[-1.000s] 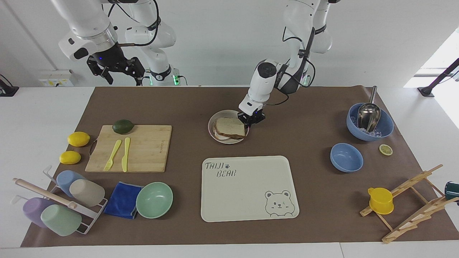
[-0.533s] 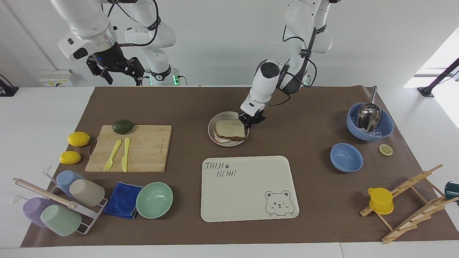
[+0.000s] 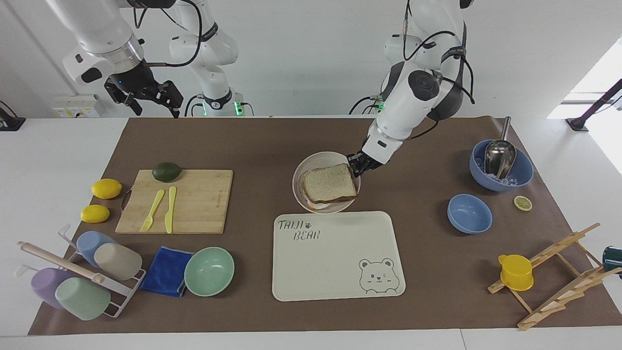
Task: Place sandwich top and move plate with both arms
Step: 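Lift the plate with the left gripper and set it on the bear tray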
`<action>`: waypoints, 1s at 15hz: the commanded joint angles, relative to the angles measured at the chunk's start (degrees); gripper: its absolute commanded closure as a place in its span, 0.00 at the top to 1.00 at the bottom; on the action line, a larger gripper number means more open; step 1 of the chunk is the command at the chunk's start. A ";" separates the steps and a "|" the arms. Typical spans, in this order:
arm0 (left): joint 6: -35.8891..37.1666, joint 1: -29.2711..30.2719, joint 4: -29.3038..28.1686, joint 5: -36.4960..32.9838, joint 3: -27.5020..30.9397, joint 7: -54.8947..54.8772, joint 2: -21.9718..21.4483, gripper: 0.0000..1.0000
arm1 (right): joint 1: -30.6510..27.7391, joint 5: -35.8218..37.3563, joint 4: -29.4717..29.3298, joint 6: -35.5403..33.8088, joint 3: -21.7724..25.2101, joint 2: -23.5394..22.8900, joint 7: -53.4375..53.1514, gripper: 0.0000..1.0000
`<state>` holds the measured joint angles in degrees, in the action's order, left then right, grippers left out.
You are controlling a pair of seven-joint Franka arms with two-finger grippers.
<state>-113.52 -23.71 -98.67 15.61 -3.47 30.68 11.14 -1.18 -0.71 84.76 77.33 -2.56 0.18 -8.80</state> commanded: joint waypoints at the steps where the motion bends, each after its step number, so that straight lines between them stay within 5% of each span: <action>1: 1.90 1.73 6.21 1.09 -0.05 -0.63 4.24 0.00 | -0.76 -1.05 1.29 0.98 -0.61 1.05 1.06 1.00; 4: 1.37 3.40 8.04 0.56 0.04 -0.54 6.69 0.00 | -0.84 -1.13 1.29 1.33 -0.60 1.05 1.15 1.00; 11: 1.29 2.70 24.48 -1.99 2.68 -0.27 22.60 0.00 | -0.76 -1.05 1.29 1.24 -0.61 1.05 1.06 1.00; 15: -5.38 2.26 22.39 -2.25 2.50 -0.45 24.72 0.00 | -0.67 -1.05 1.29 1.68 -0.61 1.05 1.15 1.00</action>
<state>-116.21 -20.96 -77.47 14.19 -1.47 30.48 34.29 -1.16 -0.71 84.76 77.58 -2.82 0.18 -8.80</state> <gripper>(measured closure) 0.956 0.000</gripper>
